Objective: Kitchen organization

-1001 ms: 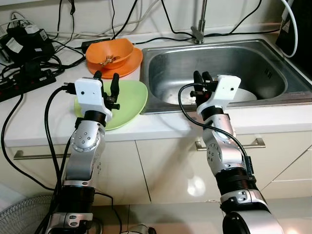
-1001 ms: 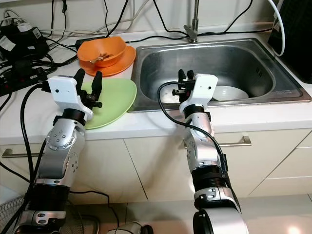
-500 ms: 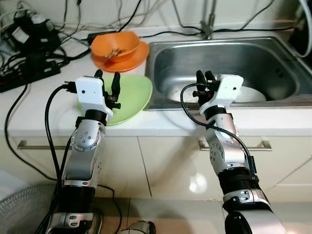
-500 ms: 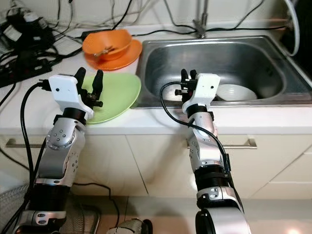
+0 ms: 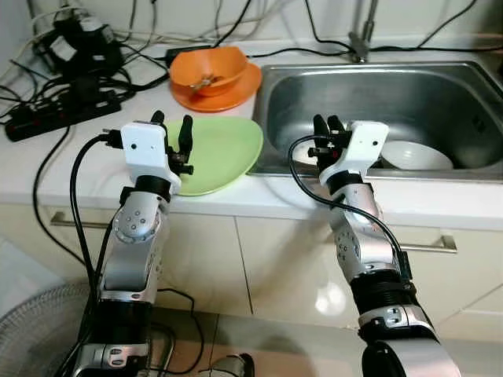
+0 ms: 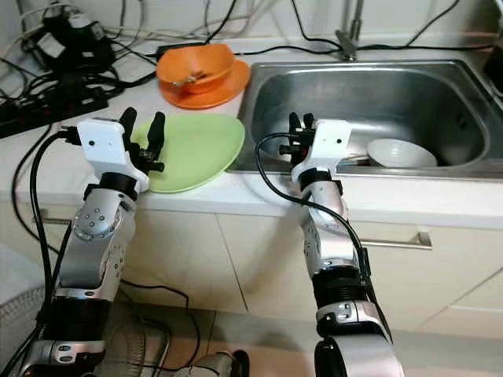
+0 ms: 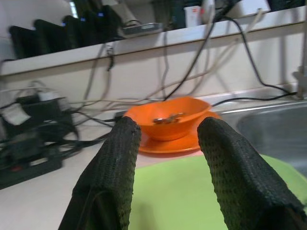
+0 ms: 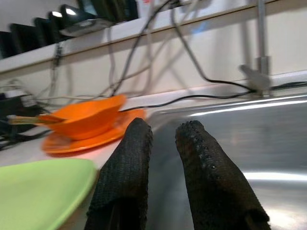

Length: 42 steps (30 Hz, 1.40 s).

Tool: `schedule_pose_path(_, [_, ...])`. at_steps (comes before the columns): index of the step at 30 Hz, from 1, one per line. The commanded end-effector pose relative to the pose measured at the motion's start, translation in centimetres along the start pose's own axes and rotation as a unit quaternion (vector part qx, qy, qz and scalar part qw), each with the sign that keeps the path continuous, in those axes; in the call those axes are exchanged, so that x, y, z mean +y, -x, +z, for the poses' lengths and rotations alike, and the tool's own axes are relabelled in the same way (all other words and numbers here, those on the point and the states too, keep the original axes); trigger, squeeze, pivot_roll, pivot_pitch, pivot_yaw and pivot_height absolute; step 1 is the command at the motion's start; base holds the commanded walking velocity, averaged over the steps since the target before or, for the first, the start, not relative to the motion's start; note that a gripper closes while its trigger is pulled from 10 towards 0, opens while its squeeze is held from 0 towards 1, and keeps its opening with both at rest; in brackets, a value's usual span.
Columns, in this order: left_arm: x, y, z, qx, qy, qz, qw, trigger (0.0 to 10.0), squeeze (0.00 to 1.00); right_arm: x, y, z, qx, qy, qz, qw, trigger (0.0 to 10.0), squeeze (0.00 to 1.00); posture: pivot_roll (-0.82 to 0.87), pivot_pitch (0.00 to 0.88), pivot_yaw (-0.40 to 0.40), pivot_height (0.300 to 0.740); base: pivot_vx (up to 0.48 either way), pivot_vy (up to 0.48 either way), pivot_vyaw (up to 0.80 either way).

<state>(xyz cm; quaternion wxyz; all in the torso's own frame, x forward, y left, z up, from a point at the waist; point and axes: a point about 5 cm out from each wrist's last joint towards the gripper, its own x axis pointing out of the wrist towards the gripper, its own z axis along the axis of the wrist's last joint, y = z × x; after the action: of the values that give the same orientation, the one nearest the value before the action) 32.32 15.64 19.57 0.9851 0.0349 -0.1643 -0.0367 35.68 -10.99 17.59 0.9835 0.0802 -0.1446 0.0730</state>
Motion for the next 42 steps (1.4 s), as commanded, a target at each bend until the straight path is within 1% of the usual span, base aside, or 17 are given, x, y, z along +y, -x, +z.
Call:
schedule_pose_path(1, [0.4,0.1,0.3,-0.004,-0.005,0.007,1.0,10.0,0.0,0.3,0.1,-0.4,0.011,-0.001,0.007,1.0,10.0,0.0,0.16,0.059,0.113,0.74,0.0,0.0,0.8])
schedule_pose_path(3, [0.4,0.1,0.3,-0.003,-0.006,0.005,1.0,10.0,0.0,0.3,0.1,-0.4,0.012,-0.002,0.007,1.0,10.0,0.0,0.16,0.059,0.112,0.74,0.0,0.0,0.78])
schedule_pose_path(13, [0.0,0.3,0.2,0.001,-0.002,-0.011,1.0,10.0,0.0,0.3,0.2,-0.6,0.016,-0.01,0.002,1.0,10.0,0.0,0.16,0.046,0.116,0.74,0.0,0.0,0.0])
schedule_pose_path(19, [-0.2,0.3,0.2,0.008,0.022,-0.026,0.999,10.0,0.0,0.3,0.2,-0.8,0.02,-0.01,0.003,1.0,10.0,0.0,0.16,0.038,0.117,0.74,0.0,0.0,0.0])
schedule_pose_path(22, [-0.2,0.4,0.2,0.018,0.055,-0.045,0.997,10.0,0.0,0.4,0.2,-0.7,0.02,-0.011,0.004,1.0,10.0,0.0,0.16,0.033,0.117,0.74,0.0,0.0,0.0])
schedule_pose_path(24, [0.3,0.5,0.3,0.023,0.056,-0.051,0.997,10.0,0.0,0.4,0.1,-0.7,0.02,-0.012,0.006,1.0,10.0,0.0,0.17,0.035,0.115,0.74,0.0,0.0,0.0])
schedule_pose_path(26, [2.1,0.6,0.8,0.022,0.064,-0.033,0.997,10.0,0.0,0.5,0.1,-0.8,0.021,-0.014,0.007,1.0,10.0,0.0,0.19,0.035,0.112,0.74,0.0,0.0,0.0])
schedule_pose_path(27, [2.1,0.6,0.8,0.022,0.064,-0.033,0.997,10.0,0.0,0.5,0.1,-0.8,0.021,-0.014,0.007,1.0,10.0,0.0,0.19,0.035,0.112,0.74,0.0,0.0,0.0])
schedule_pose_path(28, [3.4,0.8,1.0,0.027,0.075,-0.025,0.997,10.0,0.0,0.6,0.1,-1.0,0.024,-0.015,0.009,1.0,10.0,0.0,0.19,0.036,0.113,0.74,0.0,0.0,0.0])
schedule_pose_path(30, [3.9,1.0,1.0,0.034,0.066,-0.027,0.997,10.0,0.0,0.7,0.1,-1.1,0.025,-0.016,0.009,1.0,10.0,0.0,0.19,0.036,0.113,0.74,0.0,0.0,0.0])
schedule_pose_path(34, [5.8,2.6,0.9,0.057,0.075,-0.011,0.996,10.0,0.0,0.8,0.2,-1.1,0.027,-0.018,0.012,0.999,10.0,0.0,0.21,0.043,0.117,0.74,0.0,0.0,0.0])
schedule_pose_path(35, [6.7,3.3,1.0,0.058,0.079,0.003,0.995,10.0,0.0,0.8,0.2,-1.3,0.029,-0.019,0.012,0.999,10.0,0.0,0.22,0.05,0.115,0.74,0.0,0.0,0.0])
schedule_pose_path(37, [7.1,3.7,1.1,0.058,0.078,0.01,0.995,10.0,0.0,0.9,0.3,-1.3,0.03,-0.019,0.013,0.999,10.0,0.0,0.22,0.05,0.115,0.74,0.0,0.0,0.0])
schedule_pose_path(38, [7.5,4.1,1.1,0.061,0.083,0.019,0.995,10.0,0.08,0.9,0.3,-1.5,0.033,-0.021,0.013,0.999,10.0,0.0,0.24,0.056,0.115,0.74,0.0,0.0,0.0])
schedule_pose_path(39, [7.5,4.1,1.1,0.061,0.083,0.019,0.995,10.0,0.08,0.9,0.3,-1.5,0.033,-0.021,0.013,0.999,10.0,0.0,0.24,0.056,0.115,0.74,0.0,0.0,0.0])
schedule_pose_path(40, [8.0,4.6,1.0,0.064,0.092,0.03,0.993,10.0,1.0,1.1,0.4,-1.7,0.037,-0.022,0.014,0.999,10.0,0.0,0.24,0.058,0.116,0.74,0.0,0.0,0.0])
schedule_pose_path(42, [8.7,5.5,1.0,0.074,0.114,0.043,0.99,10.0,1.0,1.4,0.5,-1.9,0.041,-0.026,0.019,0.999,10.0,0.0,0.25,0.064,0.117,0.74,0.0,0.0,0.0])
